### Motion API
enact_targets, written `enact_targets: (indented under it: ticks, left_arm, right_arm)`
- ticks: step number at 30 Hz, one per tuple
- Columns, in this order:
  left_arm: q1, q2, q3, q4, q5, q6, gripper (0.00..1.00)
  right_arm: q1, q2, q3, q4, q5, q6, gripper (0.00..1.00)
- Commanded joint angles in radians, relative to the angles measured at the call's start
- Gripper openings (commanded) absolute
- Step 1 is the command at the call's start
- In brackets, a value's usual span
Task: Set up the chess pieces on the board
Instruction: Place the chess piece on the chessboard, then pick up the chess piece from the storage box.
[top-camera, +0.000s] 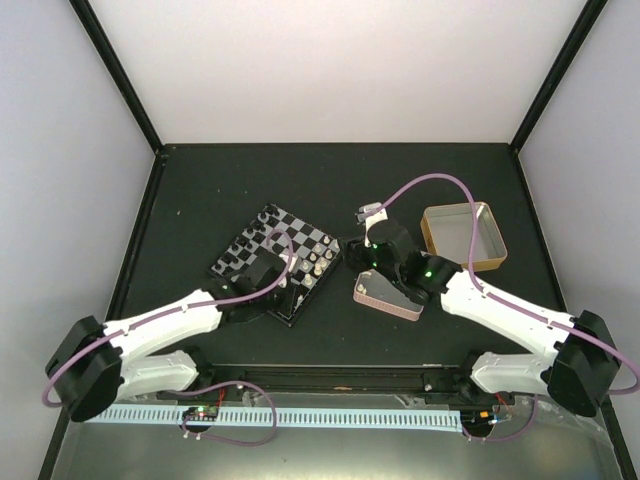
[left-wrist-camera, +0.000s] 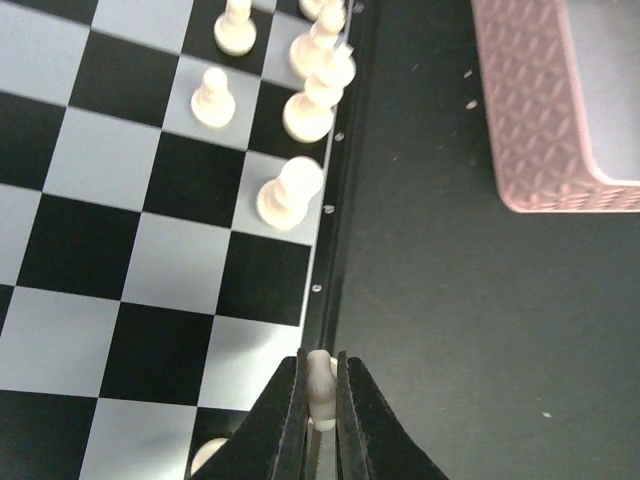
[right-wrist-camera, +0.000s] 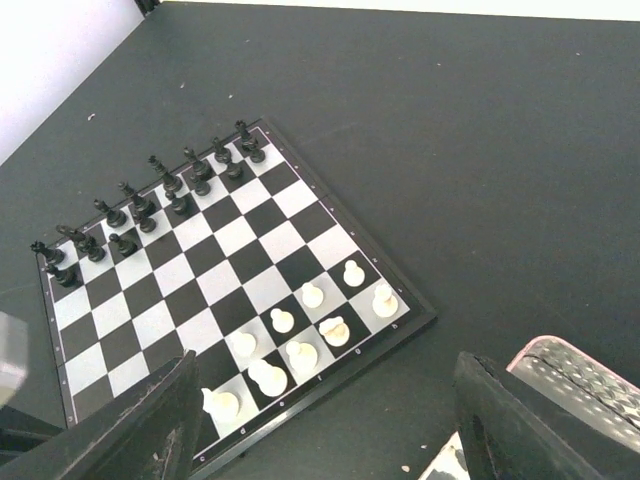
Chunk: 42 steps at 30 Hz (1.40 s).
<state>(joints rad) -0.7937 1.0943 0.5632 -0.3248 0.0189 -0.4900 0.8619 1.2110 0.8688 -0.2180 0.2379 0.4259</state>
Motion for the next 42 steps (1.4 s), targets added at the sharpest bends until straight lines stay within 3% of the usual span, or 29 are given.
enact_targets:
  ticks: [1,16,29,34,42]
  left_arm:
    - [-0.015,0.067,0.010,0.002,-0.062,0.009,0.01]
    - [-0.031,0.165,0.011,0.034,-0.122,0.030,0.05]
    - [-0.032,0.119,0.028,0.005,-0.116,0.035,0.29]
    - [-0.032,0.064,0.089,-0.042,-0.126,0.023,0.38]
    - [-0.014,-0.055,0.125,-0.042,-0.138,-0.003,0.49]
  right_arm:
    - [-0.008,0.009,-0.004,0.004,0.038,0.015,0.69]
    - [-0.011,0.029,0.000,-0.001,0.037,0.007,0.70]
    - [-0.012,0.022,0.002,-0.010,0.038,0.021,0.70]
    - [-0.038,0.024,0.009,-0.088,0.028,0.076,0.69]
    - [-0.180,0.049,-0.105,-0.153,-0.173,0.148,0.58]
